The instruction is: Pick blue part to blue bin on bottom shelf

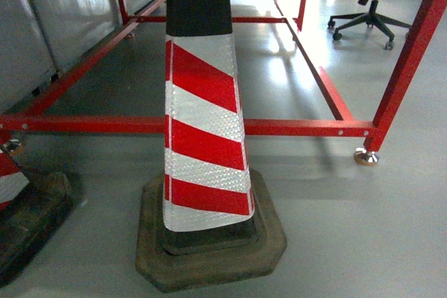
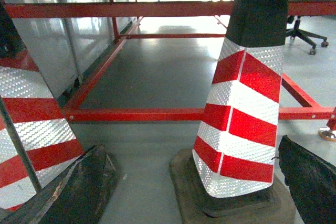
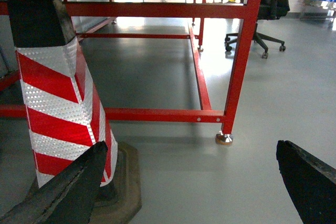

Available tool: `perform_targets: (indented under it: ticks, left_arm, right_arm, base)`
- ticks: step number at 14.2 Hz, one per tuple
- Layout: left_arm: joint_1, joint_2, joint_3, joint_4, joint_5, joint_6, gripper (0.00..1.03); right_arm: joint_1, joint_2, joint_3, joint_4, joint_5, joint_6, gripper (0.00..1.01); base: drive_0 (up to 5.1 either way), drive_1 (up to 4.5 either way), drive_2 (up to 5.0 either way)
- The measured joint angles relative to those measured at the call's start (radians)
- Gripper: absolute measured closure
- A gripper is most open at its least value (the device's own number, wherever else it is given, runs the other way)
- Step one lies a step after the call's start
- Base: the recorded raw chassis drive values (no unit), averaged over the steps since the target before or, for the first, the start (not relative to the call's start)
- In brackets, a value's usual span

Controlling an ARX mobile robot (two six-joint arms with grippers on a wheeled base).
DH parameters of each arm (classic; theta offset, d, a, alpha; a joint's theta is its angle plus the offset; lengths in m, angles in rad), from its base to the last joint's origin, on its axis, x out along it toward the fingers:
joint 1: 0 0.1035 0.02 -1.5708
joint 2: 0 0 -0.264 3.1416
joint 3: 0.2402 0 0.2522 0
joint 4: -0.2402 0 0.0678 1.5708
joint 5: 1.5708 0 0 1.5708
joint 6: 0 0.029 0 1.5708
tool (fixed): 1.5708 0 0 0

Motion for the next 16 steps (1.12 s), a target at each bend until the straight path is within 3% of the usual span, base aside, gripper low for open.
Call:
perform_targets:
  ticks: [16]
  left_arm:
    - [0.0,0.0,0.0,0.0,0.0,0.0,0.05]
  right_arm:
    - [0.0,0.0,0.0,0.0,0.0,0.0,0.03]
  base:
    - [0.0,0.0,0.0]
